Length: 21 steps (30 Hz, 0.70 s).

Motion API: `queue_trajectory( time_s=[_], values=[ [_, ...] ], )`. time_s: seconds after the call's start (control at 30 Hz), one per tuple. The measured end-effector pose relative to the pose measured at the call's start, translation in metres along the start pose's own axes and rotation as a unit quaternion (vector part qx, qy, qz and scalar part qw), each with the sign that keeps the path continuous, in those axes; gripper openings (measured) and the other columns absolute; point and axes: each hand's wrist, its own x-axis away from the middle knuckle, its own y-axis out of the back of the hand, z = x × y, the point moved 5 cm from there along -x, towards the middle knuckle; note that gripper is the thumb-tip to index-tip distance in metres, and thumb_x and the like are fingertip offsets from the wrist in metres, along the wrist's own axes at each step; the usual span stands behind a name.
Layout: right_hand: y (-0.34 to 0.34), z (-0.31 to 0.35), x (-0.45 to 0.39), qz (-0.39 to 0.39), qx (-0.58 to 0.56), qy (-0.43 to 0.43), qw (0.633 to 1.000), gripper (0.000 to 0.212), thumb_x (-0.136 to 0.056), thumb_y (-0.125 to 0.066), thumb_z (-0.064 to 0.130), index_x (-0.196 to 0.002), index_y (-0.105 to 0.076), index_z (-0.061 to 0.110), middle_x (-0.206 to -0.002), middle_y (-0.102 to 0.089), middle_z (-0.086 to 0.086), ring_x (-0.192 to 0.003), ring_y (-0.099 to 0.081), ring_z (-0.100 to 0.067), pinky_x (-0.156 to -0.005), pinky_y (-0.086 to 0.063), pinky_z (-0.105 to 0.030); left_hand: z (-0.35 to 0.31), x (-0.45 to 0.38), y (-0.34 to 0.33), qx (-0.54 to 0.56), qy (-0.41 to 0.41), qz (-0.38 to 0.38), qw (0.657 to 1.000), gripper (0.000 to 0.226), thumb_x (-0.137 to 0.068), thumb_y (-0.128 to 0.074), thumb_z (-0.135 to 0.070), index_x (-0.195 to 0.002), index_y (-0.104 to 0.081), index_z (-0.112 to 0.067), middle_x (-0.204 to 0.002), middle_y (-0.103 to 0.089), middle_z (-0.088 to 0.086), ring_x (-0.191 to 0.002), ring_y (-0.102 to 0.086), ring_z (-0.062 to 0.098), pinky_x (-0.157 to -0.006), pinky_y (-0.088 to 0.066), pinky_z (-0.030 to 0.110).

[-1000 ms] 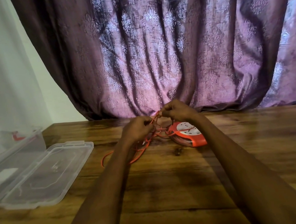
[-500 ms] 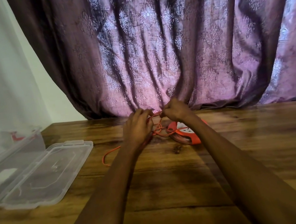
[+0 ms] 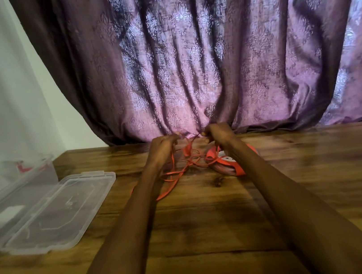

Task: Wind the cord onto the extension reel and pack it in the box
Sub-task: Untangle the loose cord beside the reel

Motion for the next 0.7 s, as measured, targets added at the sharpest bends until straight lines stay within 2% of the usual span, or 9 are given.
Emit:
queue_trajectory(
  time_s=[0.07,0.17,0.23,0.3,0.4,0.47,0.53,0.6,0.7],
  values=[
    [0.005,-0.003,0.000,0.003,-0.054,0.000,0.999,0.024,-0.089,-0.053,0.020,-0.073,-0.068,0.008,-0.049,-0.060,0.000,-0.027,-0.028,-0.010,-0.033,-0.023,-0.014,0.005,-0.005,0.006,-0.080,-0.016,-0.011,0.997,0.043,-0.086,-0.064,-0.043,-0.054,-0.066,-0.016,-0.051,-0.061,0.001,-0.048,-0.056,0.016,-0.054,-0.041,0.026],
    [0.013,0.002,0.001,0.005,-0.101,0.010,0.995,0.027,-0.087,-0.052,0.018,-0.063,-0.066,0.013,-0.051,-0.061,0.001,-0.031,-0.032,-0.011,-0.034,-0.022,-0.014,0.012,-0.010,0.017,-0.152,-0.025,-0.068,0.986,0.047,-0.096,-0.055,-0.036,-0.055,-0.059,-0.012,-0.043,-0.056,-0.001,-0.044,-0.056,0.015,-0.048,-0.035,0.027],
    [0.017,0.008,0.000,0.002,-0.131,0.014,0.991,0.028,-0.086,-0.051,0.019,-0.061,-0.064,0.014,-0.053,-0.061,0.000,-0.032,-0.035,-0.011,-0.038,-0.023,-0.017,0.016,-0.010,0.030,-0.207,-0.018,-0.115,0.972,0.043,-0.095,-0.054,-0.029,-0.058,-0.060,-0.008,-0.057,-0.064,0.010,-0.060,-0.064,0.025,-0.054,-0.044,0.032],
    [0.021,0.014,-0.001,-0.001,-0.154,0.025,0.988,0.027,-0.088,-0.048,0.020,-0.065,-0.062,0.015,-0.054,-0.060,-0.001,-0.032,-0.037,-0.010,-0.041,-0.024,-0.019,0.021,-0.011,0.040,-0.213,0.003,-0.130,0.968,0.033,-0.092,-0.053,-0.023,-0.076,-0.071,0.000,-0.083,-0.072,0.026,-0.079,-0.070,0.036,-0.070,-0.056,0.041],
    [0.024,0.015,0.000,0.004,-0.151,0.022,0.988,0.024,-0.090,-0.046,0.022,-0.071,-0.060,0.015,-0.048,-0.060,0.004,-0.031,-0.039,-0.009,-0.039,-0.024,-0.015,0.020,-0.009,0.048,-0.314,-0.010,-0.129,0.941,0.030,-0.088,-0.058,-0.017,-0.107,-0.069,0.003,-0.111,-0.068,0.028,-0.104,-0.065,0.041,-0.085,-0.051,0.043],
    [0.025,0.015,0.002,0.014,-0.130,0.016,0.991,0.022,-0.089,-0.049,0.023,-0.074,-0.063,0.015,-0.052,-0.063,0.004,-0.034,-0.043,-0.011,-0.040,-0.026,-0.015,0.005,-0.004,0.039,-0.378,-0.113,-0.091,0.914,0.035,-0.086,-0.064,-0.014,-0.119,-0.067,-0.005,-0.119,-0.067,0.021,-0.111,-0.062,0.037,-0.092,-0.049,0.041],
    [0.027,0.016,0.002,0.021,-0.095,0.019,0.995,0.021,-0.088,-0.052,0.022,-0.078,-0.066,0.012,-0.060,-0.067,-0.001,-0.037,-0.048,-0.013,-0.039,-0.029,-0.016,-0.009,0.003,0.016,-0.401,-0.220,0.010,0.889,0.027,-0.083,-0.069,-0.011,-0.109,-0.074,-0.013,-0.109,-0.071,0.013,-0.104,-0.065,0.032,-0.089,-0.050,0.034],
    [0.028,0.017,0.004,0.031,-0.080,0.027,0.996,0.021,-0.090,-0.054,0.022,-0.080,-0.068,0.010,-0.066,-0.069,-0.005,-0.037,-0.052,-0.015,-0.037,-0.030,-0.015,-0.014,0.009,-0.011,-0.436,-0.235,0.111,0.862,0.023,-0.082,-0.067,-0.014,-0.102,-0.077,-0.021,-0.104,-0.075,0.007,-0.099,-0.068,0.027,-0.082,-0.048,0.027],
    [0.029,0.022,0.007,0.039,-0.077,0.043,0.995,0.024,-0.094,-0.053,0.022,-0.081,-0.067,0.008,-0.071,-0.069,-0.010,-0.035,-0.056,-0.017,-0.036,-0.030,-0.015,-0.014,0.012,-0.037,-0.522,-0.243,0.132,0.807,0.036,-0.083,-0.057,-0.034,-0.117,-0.069,-0.031,-0.117,-0.072,0.007,-0.108,-0.066,0.029,-0.088,-0.053,0.034]
  ],
)
